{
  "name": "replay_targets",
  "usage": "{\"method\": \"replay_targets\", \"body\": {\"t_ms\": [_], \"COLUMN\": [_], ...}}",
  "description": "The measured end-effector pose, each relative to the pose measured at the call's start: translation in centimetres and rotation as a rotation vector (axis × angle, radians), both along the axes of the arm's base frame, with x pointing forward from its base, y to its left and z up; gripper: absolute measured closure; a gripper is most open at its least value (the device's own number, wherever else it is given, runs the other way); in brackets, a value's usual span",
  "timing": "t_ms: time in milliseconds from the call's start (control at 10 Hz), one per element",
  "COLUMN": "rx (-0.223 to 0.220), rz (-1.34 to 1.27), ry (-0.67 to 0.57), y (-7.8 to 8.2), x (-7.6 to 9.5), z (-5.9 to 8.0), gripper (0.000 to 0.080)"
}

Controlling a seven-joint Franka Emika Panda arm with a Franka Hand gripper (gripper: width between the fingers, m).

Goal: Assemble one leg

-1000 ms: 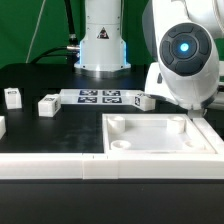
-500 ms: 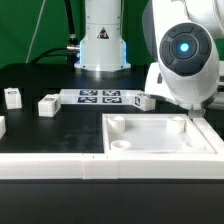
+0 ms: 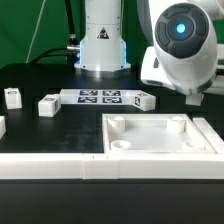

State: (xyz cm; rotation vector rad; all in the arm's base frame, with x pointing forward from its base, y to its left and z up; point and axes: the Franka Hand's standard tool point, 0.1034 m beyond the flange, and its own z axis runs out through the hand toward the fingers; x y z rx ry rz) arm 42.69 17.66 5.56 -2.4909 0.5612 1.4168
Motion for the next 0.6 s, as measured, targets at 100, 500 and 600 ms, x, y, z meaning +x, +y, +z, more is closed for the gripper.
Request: {"method": "replay_targets", "body": {"t_ms": [100, 500, 600], "rx": [0.003, -0.033, -0.071], "rz": [0.002, -0.013, -0.025], "ry": [0.002, -0.150, -0.267], "y": [-0.1, 0.5, 0.9], "x": [0.2, 2.0, 2.2], "z": [1.1, 1.5, 1.6], "gripper": [0.0509, 0.0509, 0.0509]}}
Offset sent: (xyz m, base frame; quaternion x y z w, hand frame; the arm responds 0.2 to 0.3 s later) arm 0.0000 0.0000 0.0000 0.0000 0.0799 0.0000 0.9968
